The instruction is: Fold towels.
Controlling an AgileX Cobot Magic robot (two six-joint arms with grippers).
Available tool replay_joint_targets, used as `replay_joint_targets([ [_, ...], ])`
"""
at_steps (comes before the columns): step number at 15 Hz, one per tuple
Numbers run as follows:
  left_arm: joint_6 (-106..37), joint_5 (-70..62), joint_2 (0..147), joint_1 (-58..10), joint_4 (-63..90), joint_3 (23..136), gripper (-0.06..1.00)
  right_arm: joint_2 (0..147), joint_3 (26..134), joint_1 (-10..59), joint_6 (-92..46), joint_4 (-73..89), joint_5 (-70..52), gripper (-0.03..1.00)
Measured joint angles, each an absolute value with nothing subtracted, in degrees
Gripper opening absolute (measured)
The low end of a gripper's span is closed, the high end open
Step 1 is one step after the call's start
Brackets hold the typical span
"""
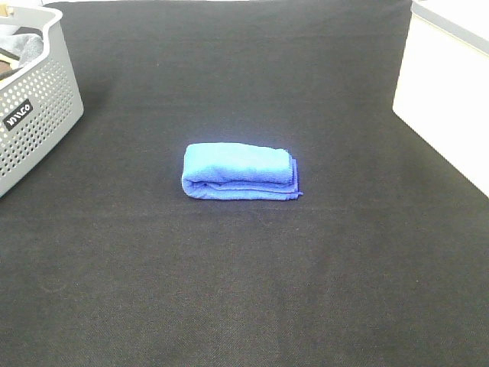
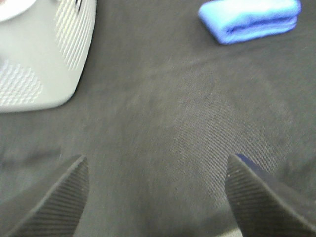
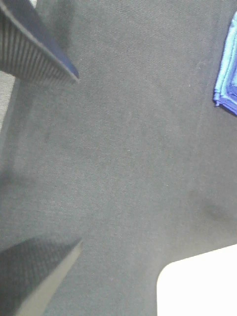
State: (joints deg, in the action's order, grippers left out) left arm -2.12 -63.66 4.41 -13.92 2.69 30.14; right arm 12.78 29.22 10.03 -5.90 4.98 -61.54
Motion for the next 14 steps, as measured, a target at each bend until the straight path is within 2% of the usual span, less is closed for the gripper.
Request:
replay_joint_targets([
  [11,-5.7,-60.7,5.0,-13.5,5.6,28.7,0.73,12.8,29.2,10.0,-5.9,5.0,-61.3,0.77],
  [14,-5.7,-60.7,4.8,-6.4,5.7,28.7,0.73,12.8,29.2,5.8,-5.9,5.0,-61.3,0.77],
])
